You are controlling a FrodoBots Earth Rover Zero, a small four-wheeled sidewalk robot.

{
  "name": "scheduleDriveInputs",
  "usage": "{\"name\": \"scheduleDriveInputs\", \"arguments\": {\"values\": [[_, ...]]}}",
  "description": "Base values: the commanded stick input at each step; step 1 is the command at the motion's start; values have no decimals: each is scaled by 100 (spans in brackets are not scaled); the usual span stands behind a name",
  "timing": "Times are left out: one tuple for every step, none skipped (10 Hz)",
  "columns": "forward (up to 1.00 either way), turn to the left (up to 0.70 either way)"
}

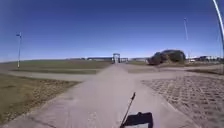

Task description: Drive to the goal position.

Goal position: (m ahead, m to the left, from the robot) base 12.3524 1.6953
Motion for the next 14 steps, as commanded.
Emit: {"name": "scheduleDriveInputs", "arguments": {"values": [[100, 0], [100, 0], [100, 0], [100, 0], [100, 0], [100, 0], [100, 0], [100, 0], [100, 0], [100, 0], [100, 0], [100, 0], [100, 0], [100, 0]]}}
